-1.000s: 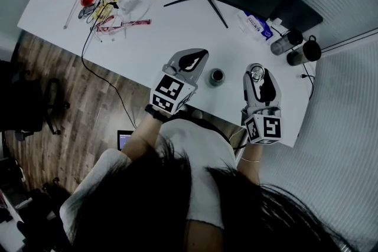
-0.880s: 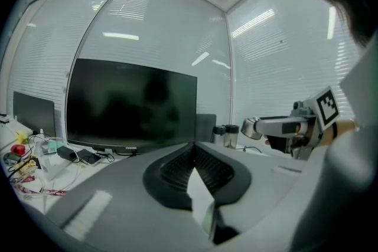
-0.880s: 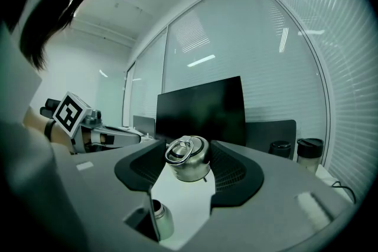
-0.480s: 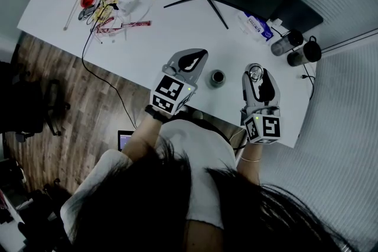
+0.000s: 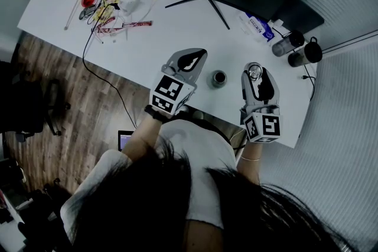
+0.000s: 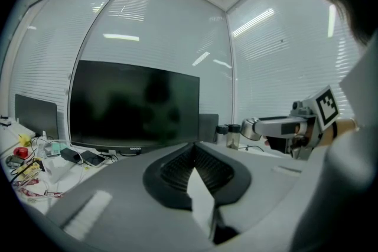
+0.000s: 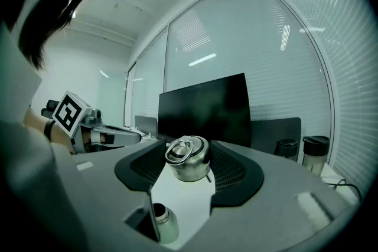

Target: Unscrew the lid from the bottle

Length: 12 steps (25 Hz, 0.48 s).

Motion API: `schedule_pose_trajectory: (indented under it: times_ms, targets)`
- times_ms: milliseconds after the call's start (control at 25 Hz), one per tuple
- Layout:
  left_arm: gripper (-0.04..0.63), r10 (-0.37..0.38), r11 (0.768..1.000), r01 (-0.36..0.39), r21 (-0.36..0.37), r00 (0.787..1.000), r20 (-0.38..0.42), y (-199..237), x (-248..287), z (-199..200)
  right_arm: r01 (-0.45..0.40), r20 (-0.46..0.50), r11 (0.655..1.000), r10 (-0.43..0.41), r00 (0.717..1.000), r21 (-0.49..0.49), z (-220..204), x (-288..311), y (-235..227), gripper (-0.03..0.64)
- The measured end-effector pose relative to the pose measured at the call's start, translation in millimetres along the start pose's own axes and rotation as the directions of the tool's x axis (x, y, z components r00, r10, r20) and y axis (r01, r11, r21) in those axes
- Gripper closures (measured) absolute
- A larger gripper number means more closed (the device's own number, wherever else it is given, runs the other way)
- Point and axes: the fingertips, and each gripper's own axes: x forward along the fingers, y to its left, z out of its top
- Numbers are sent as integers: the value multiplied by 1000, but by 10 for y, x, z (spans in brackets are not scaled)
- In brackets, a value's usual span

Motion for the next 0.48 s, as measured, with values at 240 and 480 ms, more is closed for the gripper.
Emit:
schedule_pose_trajectory:
  times_ms: [240,480]
  targets:
    - [537,1,1000,-1,0,1000,-2,18,-9,-10,-1,-1,1000,1,1000,3,-3,16,9,383]
    - [537,4,1000,-4,0,1000,0,55,-19,-31,-6,-3,1000,6,1000,3,-10,35,40,383]
